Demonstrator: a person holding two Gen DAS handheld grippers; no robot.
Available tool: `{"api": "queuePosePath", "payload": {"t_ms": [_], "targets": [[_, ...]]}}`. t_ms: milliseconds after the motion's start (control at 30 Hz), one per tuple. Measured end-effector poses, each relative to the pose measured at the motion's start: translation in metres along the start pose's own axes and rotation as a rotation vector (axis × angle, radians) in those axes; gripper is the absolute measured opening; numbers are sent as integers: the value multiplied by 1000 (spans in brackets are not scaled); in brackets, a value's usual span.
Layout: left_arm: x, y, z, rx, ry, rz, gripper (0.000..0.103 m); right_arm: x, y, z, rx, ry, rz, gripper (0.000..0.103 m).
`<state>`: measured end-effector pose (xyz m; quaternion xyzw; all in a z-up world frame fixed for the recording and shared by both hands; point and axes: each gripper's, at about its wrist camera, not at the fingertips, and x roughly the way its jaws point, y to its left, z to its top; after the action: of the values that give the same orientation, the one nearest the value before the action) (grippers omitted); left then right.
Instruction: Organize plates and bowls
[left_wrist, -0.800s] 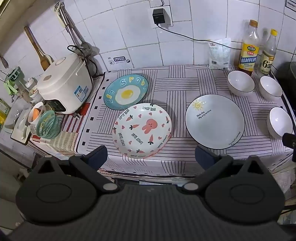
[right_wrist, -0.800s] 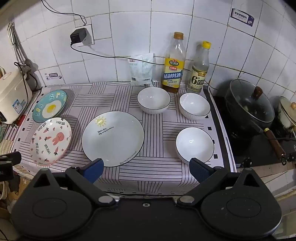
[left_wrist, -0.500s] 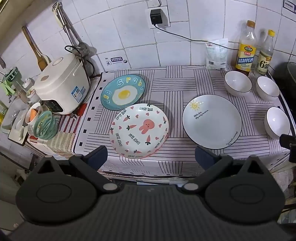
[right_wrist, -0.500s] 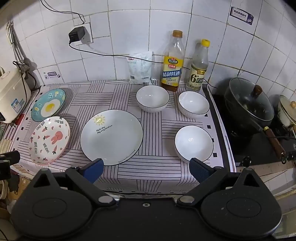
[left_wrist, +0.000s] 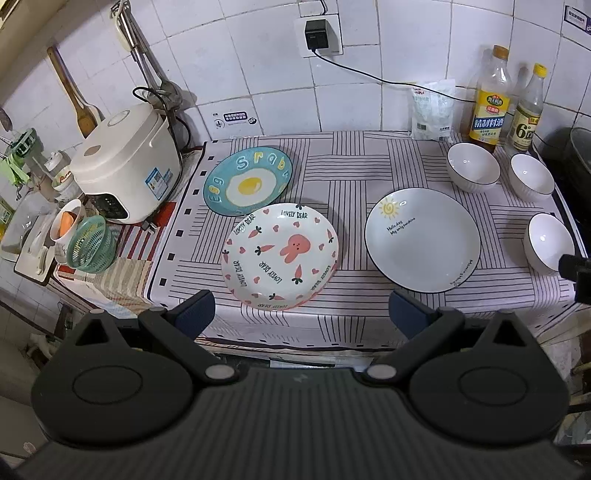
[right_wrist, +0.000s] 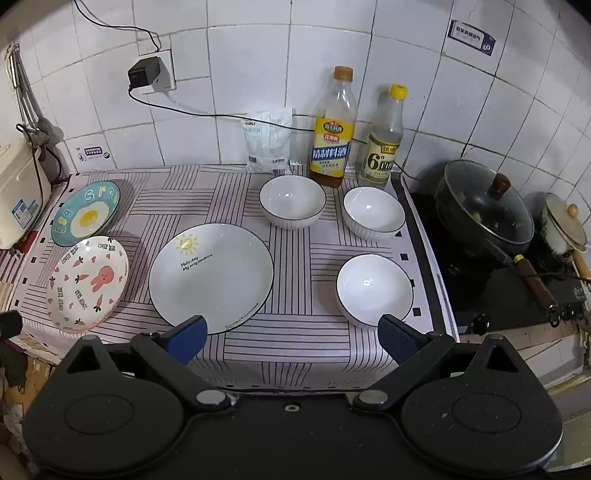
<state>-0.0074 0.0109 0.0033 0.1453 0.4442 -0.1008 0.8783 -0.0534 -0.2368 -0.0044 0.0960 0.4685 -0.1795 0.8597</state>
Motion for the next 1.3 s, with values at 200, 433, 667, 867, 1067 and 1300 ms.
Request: {"api": "queuePosePath", "payload": {"t_ms": [200, 433, 667, 867, 1067, 1300], "targets": [[-4, 3, -3, -8, -13, -9, 102, -3, 2, -2, -5, -8, 9, 100], [-7, 0, -5, 18, -10, -27, 102, -4, 3, -7, -15, -14, 0, 100], [-11, -4, -2, 31, -23, -35, 102, -4, 1, -7, -10, -18, -4, 100], [-9, -6, -3, 24, -28, -46, 102, -5, -1, -7, -7, -35, -4, 100], [-4, -6, -11, -3, -51, -66, 102, -5, -2, -11, -19, -63, 2, 100], [5, -6, -25, -37, -78, -76, 102, 0, -7, -26, -24, -92, 29, 100]]}}
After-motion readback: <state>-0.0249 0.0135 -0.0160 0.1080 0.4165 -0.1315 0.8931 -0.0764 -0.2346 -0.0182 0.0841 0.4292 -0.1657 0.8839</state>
